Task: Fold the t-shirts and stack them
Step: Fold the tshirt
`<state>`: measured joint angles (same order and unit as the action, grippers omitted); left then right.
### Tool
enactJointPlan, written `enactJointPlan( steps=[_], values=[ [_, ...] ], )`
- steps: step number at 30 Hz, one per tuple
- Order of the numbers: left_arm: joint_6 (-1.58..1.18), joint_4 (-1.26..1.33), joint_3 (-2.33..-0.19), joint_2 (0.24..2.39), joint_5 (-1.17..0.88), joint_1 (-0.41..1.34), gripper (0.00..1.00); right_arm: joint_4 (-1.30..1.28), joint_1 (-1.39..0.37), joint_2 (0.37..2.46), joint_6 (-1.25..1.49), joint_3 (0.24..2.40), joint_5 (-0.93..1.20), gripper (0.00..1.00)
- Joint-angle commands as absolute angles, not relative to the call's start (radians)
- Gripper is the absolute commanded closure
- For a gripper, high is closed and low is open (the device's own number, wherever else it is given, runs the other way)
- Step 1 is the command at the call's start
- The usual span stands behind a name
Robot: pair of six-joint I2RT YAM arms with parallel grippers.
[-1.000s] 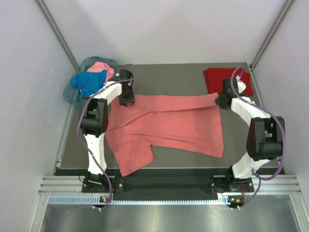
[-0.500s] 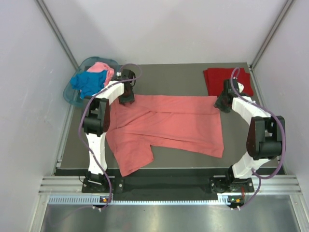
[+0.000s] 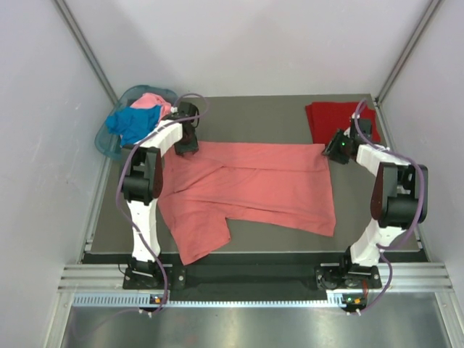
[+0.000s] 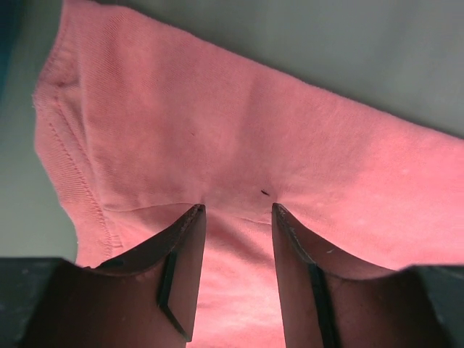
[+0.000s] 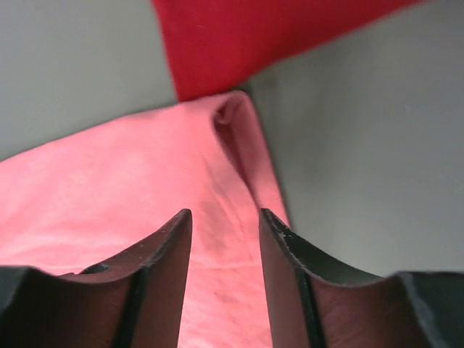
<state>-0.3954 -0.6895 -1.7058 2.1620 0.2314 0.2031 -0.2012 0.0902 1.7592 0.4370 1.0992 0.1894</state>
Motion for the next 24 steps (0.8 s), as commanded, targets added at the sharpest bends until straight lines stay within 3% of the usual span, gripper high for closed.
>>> enactJointPlan(
  steps=[1, 9, 11, 16, 22, 24],
  values=[
    [-0.387, -0.678, -1.758, 2.083, 0.169, 0.19, 0.53, -0.071, 0.101, 1.785, 0.385, 1.094, 0.278, 0.57],
    [-0.377, -0.644, -1.766, 2.181, 0.112, 0.189, 0.53, -0.015, 0.143, 1.899, 0.367, 1.149, 0.339, 0.59],
    [-0.379, -0.646, -1.766, 2.201, 0.12, 0.186, 0.53, -0.008, 0.153, 1.905, 0.367, 1.152, 0.345, 0.67],
    [-0.399, -0.658, -1.766, 2.24, 0.19, 0.181, 0.53, 0.017, 0.156, 1.908, 0.377, 1.137, 0.33, 1.0],
    [-0.408, -0.666, -1.77, 2.246, 0.221, 0.173, 0.52, 0.006, 0.16, 1.887, 0.399, 1.115, 0.278, 0.99],
    [-0.405, -0.683, -1.793, 2.24, 0.209, 0.173, 0.52, -0.038, 0.16, 1.852, 0.405, 1.124, 0.267, 0.82]
  ],
)
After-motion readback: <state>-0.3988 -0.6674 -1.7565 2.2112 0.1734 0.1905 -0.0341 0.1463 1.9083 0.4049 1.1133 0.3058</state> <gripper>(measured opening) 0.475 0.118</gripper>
